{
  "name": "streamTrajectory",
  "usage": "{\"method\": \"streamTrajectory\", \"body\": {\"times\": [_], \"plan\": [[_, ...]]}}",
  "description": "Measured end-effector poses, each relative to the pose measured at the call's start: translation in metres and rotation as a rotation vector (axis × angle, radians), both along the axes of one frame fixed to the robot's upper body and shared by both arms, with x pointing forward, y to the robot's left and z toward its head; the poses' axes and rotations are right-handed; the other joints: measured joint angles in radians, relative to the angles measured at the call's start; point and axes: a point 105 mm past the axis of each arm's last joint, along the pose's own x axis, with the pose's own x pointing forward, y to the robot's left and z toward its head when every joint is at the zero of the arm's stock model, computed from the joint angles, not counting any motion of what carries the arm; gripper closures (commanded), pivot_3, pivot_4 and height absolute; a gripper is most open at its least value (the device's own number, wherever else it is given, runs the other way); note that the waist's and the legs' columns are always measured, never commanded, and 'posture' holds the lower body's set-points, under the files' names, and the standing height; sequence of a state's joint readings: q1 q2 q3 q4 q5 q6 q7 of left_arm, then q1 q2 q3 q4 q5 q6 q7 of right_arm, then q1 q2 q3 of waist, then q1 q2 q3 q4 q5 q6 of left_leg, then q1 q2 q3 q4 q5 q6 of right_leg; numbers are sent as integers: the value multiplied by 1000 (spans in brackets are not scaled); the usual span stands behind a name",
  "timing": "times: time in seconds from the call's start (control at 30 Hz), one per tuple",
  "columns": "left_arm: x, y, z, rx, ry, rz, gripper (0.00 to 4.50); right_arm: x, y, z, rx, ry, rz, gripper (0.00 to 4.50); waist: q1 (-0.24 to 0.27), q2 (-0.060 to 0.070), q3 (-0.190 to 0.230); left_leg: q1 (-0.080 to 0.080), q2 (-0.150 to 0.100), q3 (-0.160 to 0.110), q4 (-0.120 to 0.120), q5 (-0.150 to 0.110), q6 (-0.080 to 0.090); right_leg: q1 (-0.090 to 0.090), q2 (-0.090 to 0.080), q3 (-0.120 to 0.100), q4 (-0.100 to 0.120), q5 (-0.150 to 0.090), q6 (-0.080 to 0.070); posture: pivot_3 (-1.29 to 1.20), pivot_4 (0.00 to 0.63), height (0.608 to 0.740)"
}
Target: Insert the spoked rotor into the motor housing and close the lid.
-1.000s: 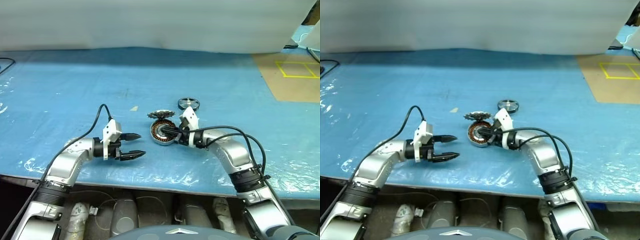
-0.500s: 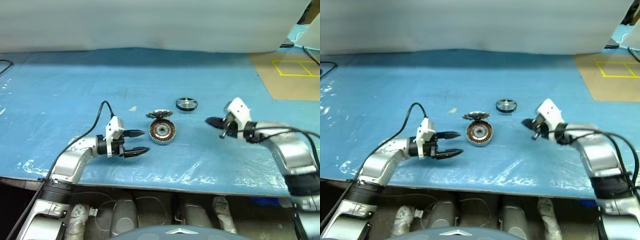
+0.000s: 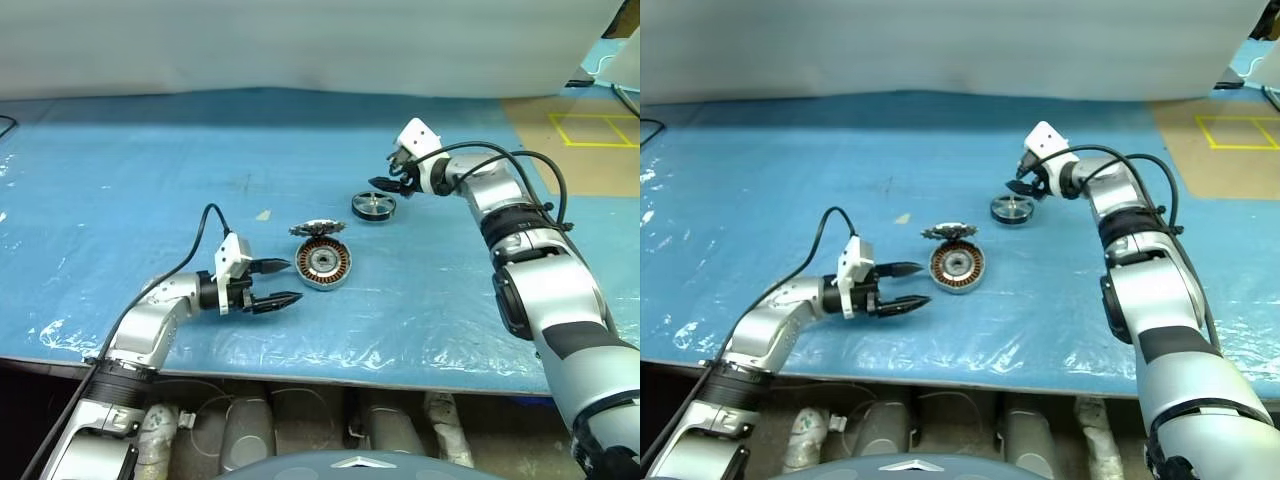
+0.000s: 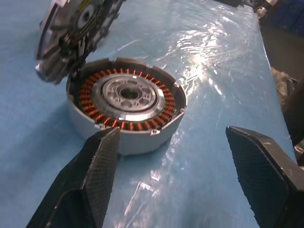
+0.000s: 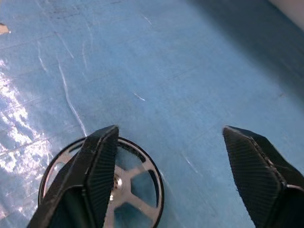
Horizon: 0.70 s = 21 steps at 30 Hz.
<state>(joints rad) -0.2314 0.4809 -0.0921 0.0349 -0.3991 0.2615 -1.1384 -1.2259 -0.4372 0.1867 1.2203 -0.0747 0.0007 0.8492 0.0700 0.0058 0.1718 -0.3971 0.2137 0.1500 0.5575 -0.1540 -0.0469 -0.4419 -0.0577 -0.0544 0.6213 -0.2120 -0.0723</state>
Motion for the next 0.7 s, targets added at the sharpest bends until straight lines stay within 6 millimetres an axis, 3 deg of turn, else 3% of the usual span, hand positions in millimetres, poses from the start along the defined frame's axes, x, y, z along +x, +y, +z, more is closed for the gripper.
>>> {"method": "streamTrajectory", "body": {"times": [0.27, 0.4, 0.7], "plan": [[-5, 2, 1, 9, -11, 24, 759, -1, 15, -9, -45, 45, 40, 1040, -2, 1, 1, 5, 6, 1, 8, -2, -4, 4, 2, -1, 5, 1, -4, 0, 150, 740], [-7, 4, -1, 16, -5, 36, 759, -5, 8, -16, -173, 76, 81, 1040, -1, 2, 1, 7, 8, 1, 10, -2, -4, 6, 3, -1, 6, 2, -5, 0, 150, 740], [-8, 1, 0, 18, -15, 35, 759, -3, 4, -21, -163, 92, 30, 1040, -2, 2, 1, 7, 9, 2, 9, -2, -4, 5, 4, -1, 6, 2, -5, 0, 150, 740]]}}
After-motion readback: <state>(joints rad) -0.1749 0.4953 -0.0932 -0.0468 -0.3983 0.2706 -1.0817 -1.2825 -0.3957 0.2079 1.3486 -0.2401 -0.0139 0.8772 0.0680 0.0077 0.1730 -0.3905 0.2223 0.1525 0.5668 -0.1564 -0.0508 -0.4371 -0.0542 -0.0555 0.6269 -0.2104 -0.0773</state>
